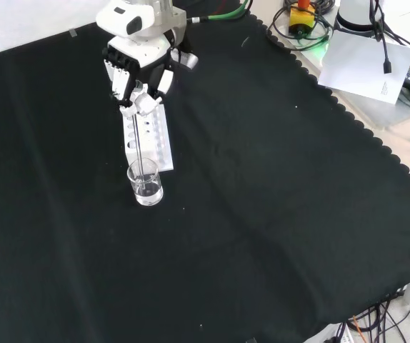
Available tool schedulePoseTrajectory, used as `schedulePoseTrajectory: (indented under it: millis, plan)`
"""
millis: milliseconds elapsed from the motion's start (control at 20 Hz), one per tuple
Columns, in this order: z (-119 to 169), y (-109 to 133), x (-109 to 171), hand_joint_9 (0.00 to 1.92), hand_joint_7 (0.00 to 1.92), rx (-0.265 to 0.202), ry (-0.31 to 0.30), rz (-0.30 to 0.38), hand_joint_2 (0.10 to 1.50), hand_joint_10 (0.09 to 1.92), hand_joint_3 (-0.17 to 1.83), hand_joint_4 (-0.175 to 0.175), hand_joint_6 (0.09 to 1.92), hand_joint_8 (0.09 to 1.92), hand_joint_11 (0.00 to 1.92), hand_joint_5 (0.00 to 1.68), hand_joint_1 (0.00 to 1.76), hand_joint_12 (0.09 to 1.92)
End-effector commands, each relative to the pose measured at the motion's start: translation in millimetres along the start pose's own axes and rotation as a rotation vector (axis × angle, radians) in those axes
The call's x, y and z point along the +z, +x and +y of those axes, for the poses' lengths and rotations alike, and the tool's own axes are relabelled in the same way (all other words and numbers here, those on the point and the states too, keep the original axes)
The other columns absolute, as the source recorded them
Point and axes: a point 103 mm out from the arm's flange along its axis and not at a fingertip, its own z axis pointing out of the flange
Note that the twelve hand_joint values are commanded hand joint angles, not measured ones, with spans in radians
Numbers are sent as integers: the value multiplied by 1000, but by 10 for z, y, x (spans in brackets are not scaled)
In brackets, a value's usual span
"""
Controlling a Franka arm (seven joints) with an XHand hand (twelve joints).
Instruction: Stir in the beaker to the left of the white test tube rack with the glass rod.
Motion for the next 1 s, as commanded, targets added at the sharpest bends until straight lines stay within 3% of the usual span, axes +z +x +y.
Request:
schedulePoseTrajectory:
  millis: [50, 750, 1000]
  plan:
    - [72, -3, 23, 1714, 1170, 1, 2, 3, 800, 856, 522, -175, 668, 1098, 1700, 1075, 1305, 762]
    - [-19, -389, 91, 1715, 1171, 70, 17, 7, 798, 855, 526, -175, 669, 1097, 1702, 1076, 1305, 764]
    - [-195, -332, 96, 1716, 1172, 93, 42, -4, 797, 855, 528, -175, 669, 1097, 1703, 1076, 1305, 766]
